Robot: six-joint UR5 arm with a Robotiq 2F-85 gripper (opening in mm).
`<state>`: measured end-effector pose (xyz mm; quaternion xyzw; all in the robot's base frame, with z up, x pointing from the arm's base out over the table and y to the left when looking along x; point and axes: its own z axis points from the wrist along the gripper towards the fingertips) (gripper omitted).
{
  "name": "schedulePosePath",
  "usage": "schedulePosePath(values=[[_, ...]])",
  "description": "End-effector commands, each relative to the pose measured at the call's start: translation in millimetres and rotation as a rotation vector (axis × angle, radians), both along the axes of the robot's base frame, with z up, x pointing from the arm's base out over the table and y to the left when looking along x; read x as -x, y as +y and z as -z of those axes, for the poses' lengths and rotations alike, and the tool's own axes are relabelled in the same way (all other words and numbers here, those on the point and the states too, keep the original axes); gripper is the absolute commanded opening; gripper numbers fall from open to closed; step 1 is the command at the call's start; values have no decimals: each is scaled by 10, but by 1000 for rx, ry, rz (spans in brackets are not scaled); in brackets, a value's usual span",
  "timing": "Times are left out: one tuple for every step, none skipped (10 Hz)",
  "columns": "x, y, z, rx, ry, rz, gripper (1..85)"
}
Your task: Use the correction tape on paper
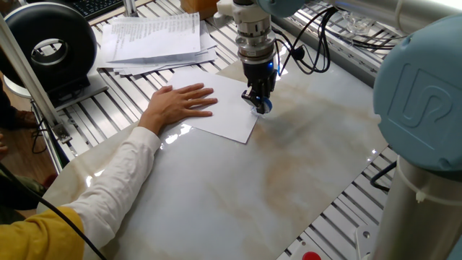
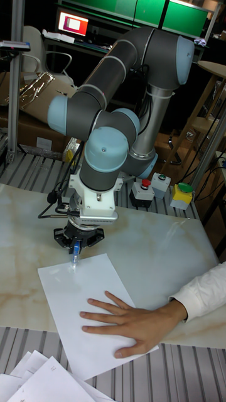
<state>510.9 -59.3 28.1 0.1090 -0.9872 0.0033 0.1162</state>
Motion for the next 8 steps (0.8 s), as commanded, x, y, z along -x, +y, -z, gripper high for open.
schedulePosePath(values=[[49,5,3,-13,0,8,17],[66,-10,5,-12,0,8,17],[85,-15,3,-12,0,8,17],[93,-29,-7,-6,0,7,17],[59,-40,-15,2,-11,-1,17],[23,-47,-41,20,-16,-9,17],[-30,-75,-73,33,-20,-26,17],[-91,-37,-77,12,-24,-18,17]])
